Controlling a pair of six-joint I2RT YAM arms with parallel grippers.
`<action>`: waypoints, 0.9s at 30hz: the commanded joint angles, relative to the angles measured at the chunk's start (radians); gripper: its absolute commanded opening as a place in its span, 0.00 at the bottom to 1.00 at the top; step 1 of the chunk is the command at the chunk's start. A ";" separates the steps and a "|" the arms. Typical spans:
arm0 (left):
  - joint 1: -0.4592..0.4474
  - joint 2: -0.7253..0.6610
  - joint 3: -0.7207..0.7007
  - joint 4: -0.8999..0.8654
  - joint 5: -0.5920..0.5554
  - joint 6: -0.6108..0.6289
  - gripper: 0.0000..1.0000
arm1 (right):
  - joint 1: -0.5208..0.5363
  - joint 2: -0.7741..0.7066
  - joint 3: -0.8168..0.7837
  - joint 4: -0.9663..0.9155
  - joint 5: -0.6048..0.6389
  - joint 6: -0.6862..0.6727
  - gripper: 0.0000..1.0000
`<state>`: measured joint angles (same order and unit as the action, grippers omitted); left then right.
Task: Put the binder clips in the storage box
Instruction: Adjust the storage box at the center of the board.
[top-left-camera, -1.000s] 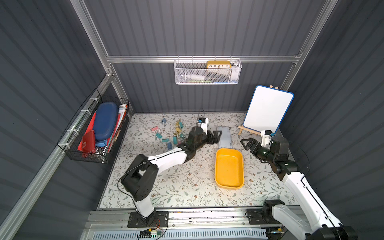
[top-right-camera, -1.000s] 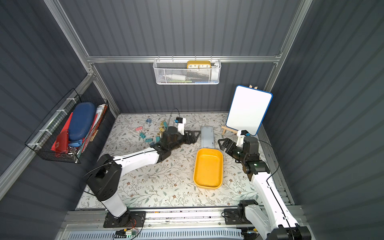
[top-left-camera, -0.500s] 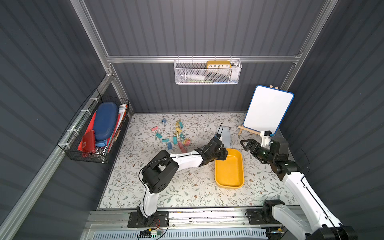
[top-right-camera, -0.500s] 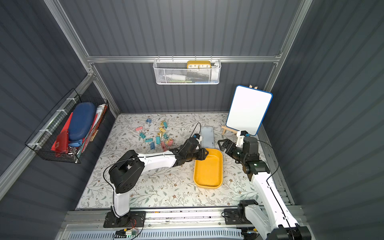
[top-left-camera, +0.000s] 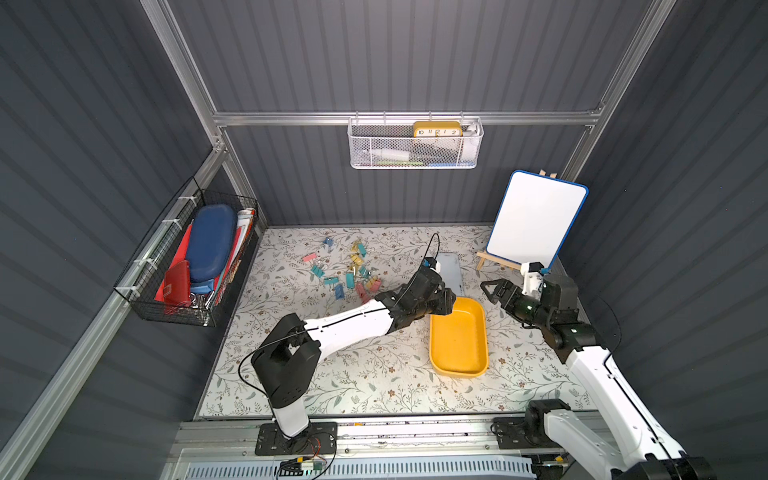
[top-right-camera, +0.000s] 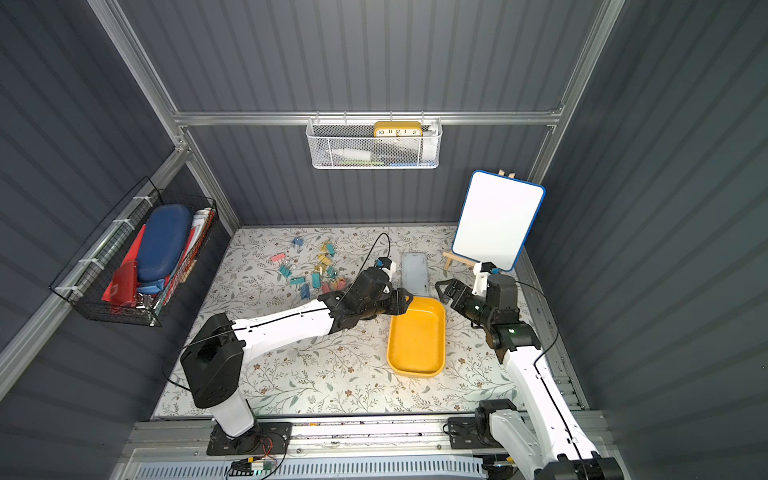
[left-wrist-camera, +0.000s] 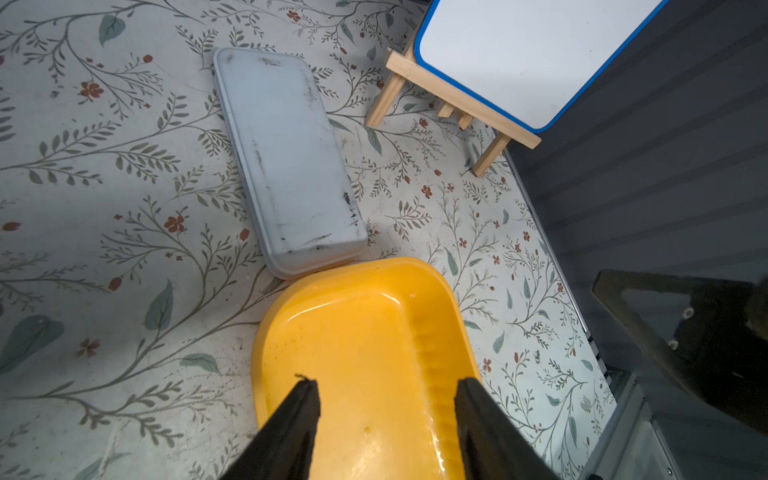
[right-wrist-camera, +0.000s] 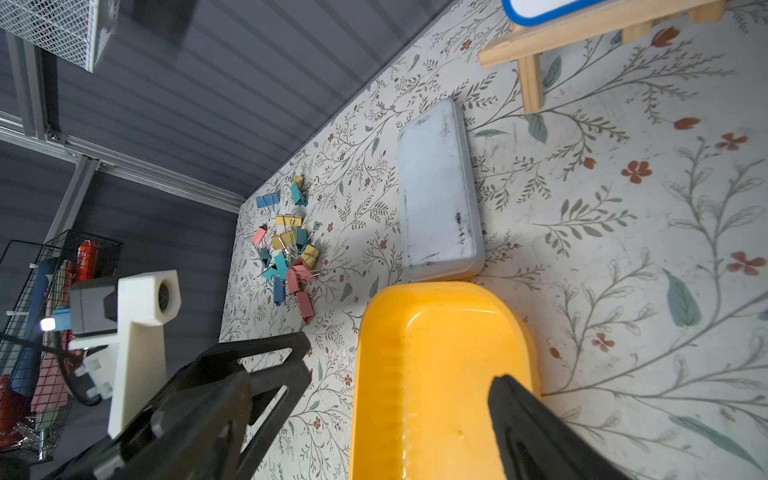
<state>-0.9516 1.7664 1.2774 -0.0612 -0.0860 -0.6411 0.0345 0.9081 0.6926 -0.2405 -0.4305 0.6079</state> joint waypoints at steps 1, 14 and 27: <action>-0.002 0.084 0.020 -0.140 0.041 -0.025 0.59 | 0.005 0.001 -0.005 0.000 -0.016 -0.019 0.94; -0.003 0.152 -0.035 -0.106 -0.002 -0.056 0.33 | 0.004 -0.013 -0.012 -0.043 -0.044 -0.049 0.94; 0.111 0.191 0.069 -0.181 -0.062 0.444 0.00 | 0.018 -0.003 0.018 -0.091 -0.082 -0.117 0.94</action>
<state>-0.9012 1.9354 1.3243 -0.2035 -0.1467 -0.3801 0.0433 0.9035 0.6903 -0.2932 -0.4816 0.5362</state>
